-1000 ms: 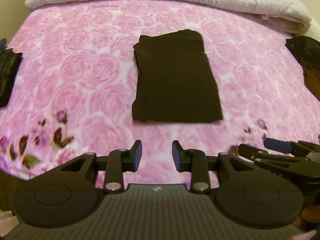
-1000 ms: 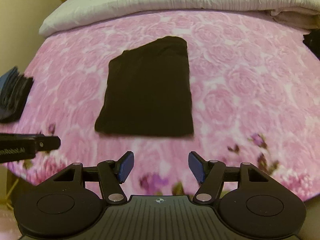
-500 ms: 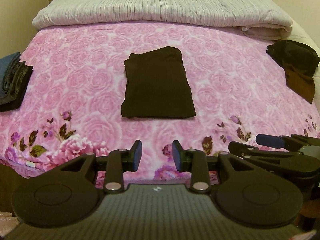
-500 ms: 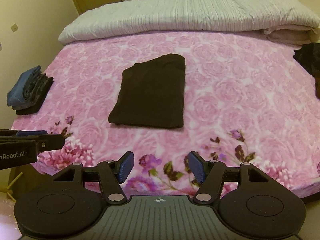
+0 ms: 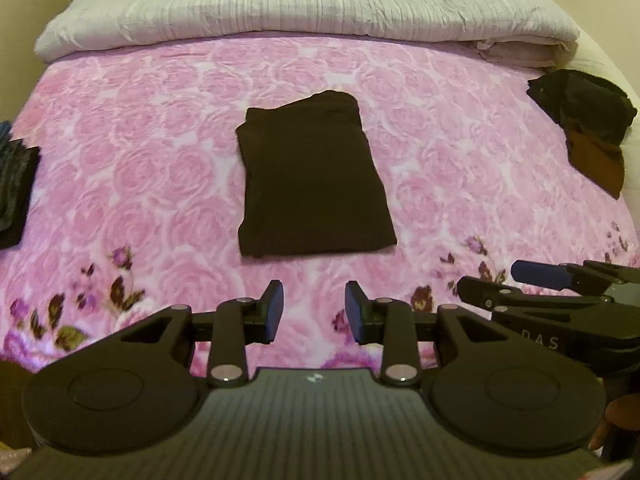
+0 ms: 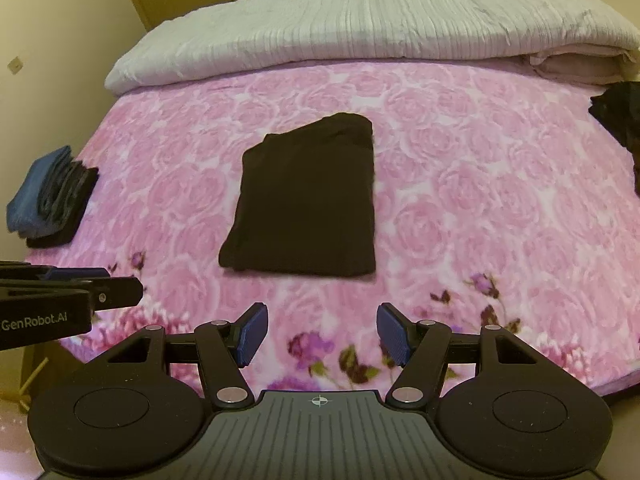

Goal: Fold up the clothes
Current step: 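Open both tools and release the folded shirt bundle on the bedspread, then grasp the folded shirt bundle with both tools and lift it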

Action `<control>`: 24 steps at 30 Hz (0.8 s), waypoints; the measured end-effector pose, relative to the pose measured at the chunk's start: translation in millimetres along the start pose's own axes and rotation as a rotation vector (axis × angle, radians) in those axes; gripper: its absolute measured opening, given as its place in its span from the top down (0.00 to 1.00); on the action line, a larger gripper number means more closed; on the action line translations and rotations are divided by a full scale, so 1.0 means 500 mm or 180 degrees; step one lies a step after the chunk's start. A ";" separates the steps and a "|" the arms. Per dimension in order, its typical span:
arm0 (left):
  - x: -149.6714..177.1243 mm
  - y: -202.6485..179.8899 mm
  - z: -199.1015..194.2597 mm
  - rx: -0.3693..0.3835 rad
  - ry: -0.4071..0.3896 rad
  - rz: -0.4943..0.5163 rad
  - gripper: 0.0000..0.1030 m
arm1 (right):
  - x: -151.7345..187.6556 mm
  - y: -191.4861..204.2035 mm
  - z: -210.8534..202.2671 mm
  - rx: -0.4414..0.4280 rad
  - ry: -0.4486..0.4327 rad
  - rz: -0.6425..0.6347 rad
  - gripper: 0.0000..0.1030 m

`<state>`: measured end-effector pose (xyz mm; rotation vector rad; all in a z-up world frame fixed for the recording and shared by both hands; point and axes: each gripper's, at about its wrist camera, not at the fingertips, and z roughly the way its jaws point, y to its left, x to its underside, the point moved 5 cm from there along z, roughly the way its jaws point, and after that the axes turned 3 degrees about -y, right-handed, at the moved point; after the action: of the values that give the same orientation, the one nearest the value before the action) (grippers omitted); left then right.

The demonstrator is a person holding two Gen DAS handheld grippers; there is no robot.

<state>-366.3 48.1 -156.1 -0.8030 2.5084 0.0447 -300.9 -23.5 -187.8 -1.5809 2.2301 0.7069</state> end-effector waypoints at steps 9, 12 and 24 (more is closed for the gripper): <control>-0.105 0.102 0.147 0.0404 0.0367 -0.0203 0.69 | -0.093 -0.004 0.130 0.0124 0.0218 0.0335 0.38; -0.119 0.140 0.198 0.0604 0.0422 -0.0340 0.69 | -0.101 -0.015 0.171 0.0085 0.0327 0.0559 0.38; -0.130 0.297 0.482 0.1372 0.0445 -0.1324 0.47 | -0.095 -0.186 0.373 -0.0460 0.0261 0.1809 0.21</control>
<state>-293.4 248.6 -353.3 -1.1425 2.2937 -0.6880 -202.5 93.6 -336.9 -1.0344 2.7744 0.9794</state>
